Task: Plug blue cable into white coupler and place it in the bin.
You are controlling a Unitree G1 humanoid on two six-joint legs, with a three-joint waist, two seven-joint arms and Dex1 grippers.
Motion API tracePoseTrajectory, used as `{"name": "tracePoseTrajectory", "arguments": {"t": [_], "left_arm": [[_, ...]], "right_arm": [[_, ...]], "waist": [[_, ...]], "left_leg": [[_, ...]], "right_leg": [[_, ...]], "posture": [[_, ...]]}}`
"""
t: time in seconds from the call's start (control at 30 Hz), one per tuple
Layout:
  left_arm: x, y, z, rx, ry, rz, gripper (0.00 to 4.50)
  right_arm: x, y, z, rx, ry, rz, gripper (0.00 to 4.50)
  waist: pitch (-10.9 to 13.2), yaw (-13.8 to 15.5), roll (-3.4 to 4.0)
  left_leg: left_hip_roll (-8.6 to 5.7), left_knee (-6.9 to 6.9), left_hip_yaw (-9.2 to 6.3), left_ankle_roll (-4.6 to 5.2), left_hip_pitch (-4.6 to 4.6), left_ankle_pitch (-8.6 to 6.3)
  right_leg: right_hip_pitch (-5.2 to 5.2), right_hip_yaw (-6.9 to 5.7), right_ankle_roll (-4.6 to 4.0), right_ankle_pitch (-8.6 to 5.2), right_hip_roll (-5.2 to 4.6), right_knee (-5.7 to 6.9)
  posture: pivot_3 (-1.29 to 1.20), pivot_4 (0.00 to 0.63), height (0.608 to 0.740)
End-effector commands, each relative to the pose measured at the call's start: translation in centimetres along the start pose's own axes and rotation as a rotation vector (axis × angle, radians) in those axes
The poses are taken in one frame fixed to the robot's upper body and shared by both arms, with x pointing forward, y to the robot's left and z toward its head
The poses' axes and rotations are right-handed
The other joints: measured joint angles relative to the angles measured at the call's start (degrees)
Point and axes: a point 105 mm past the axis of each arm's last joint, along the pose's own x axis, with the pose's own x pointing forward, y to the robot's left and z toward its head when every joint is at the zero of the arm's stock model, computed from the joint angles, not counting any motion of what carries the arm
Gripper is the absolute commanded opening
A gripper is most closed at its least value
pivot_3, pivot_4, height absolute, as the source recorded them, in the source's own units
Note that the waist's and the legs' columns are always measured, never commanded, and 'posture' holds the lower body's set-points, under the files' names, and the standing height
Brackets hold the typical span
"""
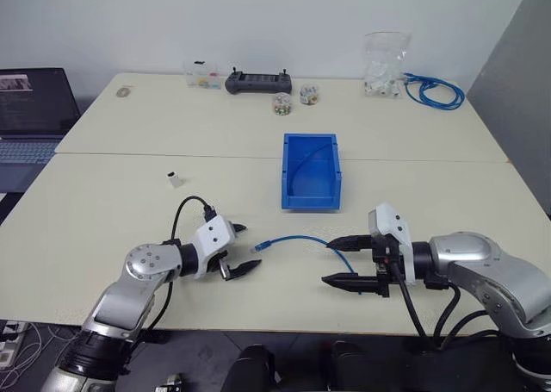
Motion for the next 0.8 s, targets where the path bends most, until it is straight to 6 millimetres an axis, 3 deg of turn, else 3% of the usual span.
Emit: {"name": "tracePoseTrajectory", "arguments": {"t": [0.03, 0.27, 0.67, 0.8], "left_arm": [[0.4, -1.0, -1.8, 0.005, 0.100, -0.058, 4.12], [0.1, -1.0, -3.1, -0.002, 0.212, -0.095, 2.64], [0.5, -0.5, -3.0, -0.037, 0.242, -0.100, 0.44], [0.3, -0.7, -2.4, -0.066, 0.231, -0.135, 0.24]], "right_arm": [[-0.2, 0.2, 1.0, -0.049, -0.029, 0.005, 3.58], [-0.3, 0.3, 1.7, -0.064, -0.068, 0.016, 3.58], [-0.4, 0.3, 1.7, -0.075, -0.080, -0.002, 3.58], [-0.5, 0.1, 1.3, -0.062, -0.061, -0.019, 3.58]], "waist": [[0.00, 0.04, 0.00], [-0.07, 0.01, 0.03], [-0.25, 0.00, 0.24], [-0.30, -0.04, 0.24]], "left_leg": [[-0.01, 0.00, 0.00, 0.00, 0.00, 0.00], [-0.01, -0.01, -0.01, 0.00, 0.04, 0.00], [0.00, -0.01, 0.00, 0.00, 0.09, 0.00], [0.00, -0.01, 0.00, 0.00, 0.10, 0.00]], "right_leg": [[0.00, 0.01, 0.00, 0.00, -0.01, 0.00], [0.02, 0.01, 0.00, 0.00, -0.02, 0.00], [0.06, 0.01, 0.01, 0.00, 0.00, 0.02], [0.06, 0.01, 0.01, 0.00, 0.01, 0.02]], "posture": [[0.00, 0.150, 0.740], [0.00, 0.150, 0.740], [0.00, 0.150, 0.740], [0.00, 0.150, 0.740]]}}
